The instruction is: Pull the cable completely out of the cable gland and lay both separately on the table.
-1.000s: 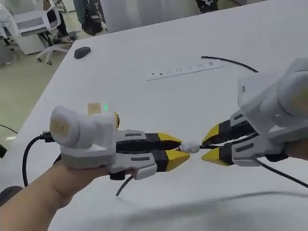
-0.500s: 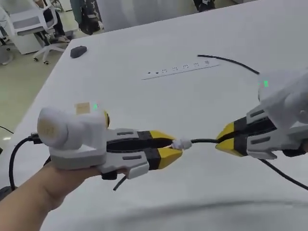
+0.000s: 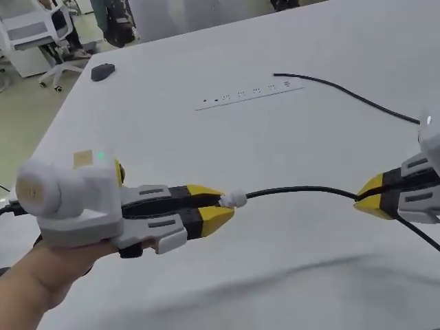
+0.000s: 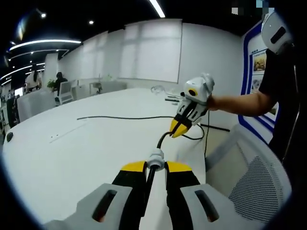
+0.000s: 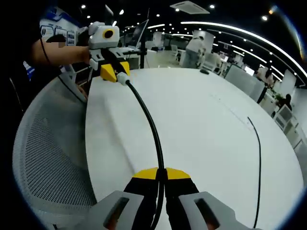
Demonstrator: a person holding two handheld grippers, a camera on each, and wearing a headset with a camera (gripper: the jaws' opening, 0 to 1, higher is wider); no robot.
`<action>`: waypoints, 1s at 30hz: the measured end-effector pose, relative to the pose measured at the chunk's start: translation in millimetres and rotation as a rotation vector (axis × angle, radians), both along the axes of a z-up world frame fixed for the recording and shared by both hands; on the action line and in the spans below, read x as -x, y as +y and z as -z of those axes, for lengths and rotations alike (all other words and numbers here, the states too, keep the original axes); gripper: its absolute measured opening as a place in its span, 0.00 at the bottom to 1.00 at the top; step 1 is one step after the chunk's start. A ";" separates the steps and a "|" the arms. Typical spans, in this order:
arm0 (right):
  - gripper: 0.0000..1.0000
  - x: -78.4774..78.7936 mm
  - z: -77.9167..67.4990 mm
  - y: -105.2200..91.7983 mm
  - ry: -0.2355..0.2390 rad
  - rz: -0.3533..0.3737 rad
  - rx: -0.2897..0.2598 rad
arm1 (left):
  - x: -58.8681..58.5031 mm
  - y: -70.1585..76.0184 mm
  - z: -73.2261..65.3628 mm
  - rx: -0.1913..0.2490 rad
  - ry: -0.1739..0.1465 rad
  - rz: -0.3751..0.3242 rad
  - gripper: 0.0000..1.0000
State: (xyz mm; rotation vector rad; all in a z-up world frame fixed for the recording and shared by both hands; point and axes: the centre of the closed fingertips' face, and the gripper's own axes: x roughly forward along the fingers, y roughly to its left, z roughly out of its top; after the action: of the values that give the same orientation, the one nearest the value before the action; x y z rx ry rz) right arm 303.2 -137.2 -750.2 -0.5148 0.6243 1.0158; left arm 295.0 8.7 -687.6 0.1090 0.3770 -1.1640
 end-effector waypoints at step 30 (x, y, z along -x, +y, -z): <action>0.18 6.1 -74.6 128.6 -0.122 -0.312 -0.051 | 2.3 2.2 -14.0 0.003 -0.032 0.010 0.14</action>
State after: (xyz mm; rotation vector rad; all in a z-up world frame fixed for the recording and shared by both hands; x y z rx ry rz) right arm 297.1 -8.6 -675.5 -0.6369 0.4148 1.2808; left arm 292.8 10.9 -673.6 0.1268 0.3469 -1.1717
